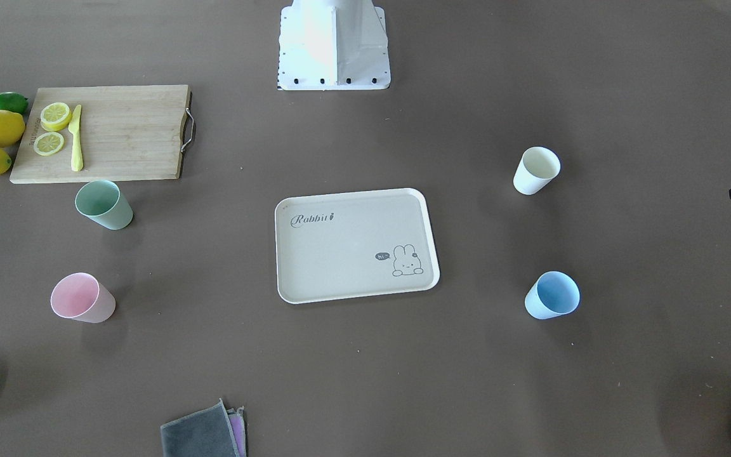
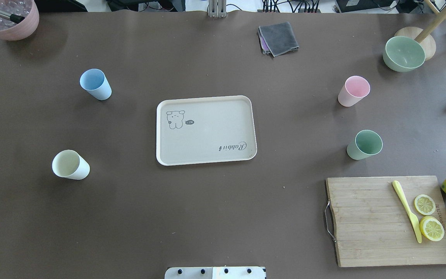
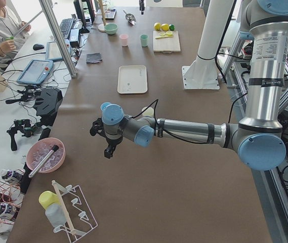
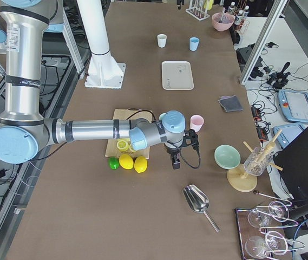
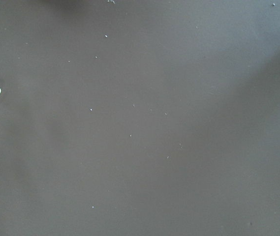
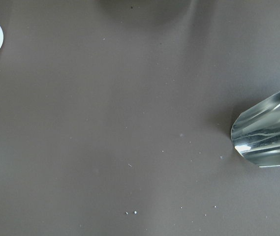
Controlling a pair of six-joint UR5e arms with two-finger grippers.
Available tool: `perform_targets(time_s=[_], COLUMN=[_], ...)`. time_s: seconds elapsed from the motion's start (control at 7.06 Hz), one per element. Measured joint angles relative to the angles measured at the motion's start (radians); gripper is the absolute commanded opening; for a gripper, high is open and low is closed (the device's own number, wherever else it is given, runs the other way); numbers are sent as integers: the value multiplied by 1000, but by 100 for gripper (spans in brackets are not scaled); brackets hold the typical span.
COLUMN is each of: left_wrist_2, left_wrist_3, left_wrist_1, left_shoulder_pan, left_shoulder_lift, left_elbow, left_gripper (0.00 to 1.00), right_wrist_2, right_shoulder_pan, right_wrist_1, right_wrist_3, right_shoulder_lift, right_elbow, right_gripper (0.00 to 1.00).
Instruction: Place all cups on tray
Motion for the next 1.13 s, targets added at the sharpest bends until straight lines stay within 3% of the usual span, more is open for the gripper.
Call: perform_targets(time_s=[1.13], left_wrist_2=[80], left_wrist_3=[0], left_wrist_1=[-26], left_shoulder_pan=[0], left_shoulder_lift=[16], left_elbow=[11], left_gripper=[98], right_wrist_2=[1], right_shoulder_pan=[-6], right_wrist_1=[0], right_wrist_3=[4], right_shoulder_lift=[3], right_elbow=[2], right_gripper=[100])
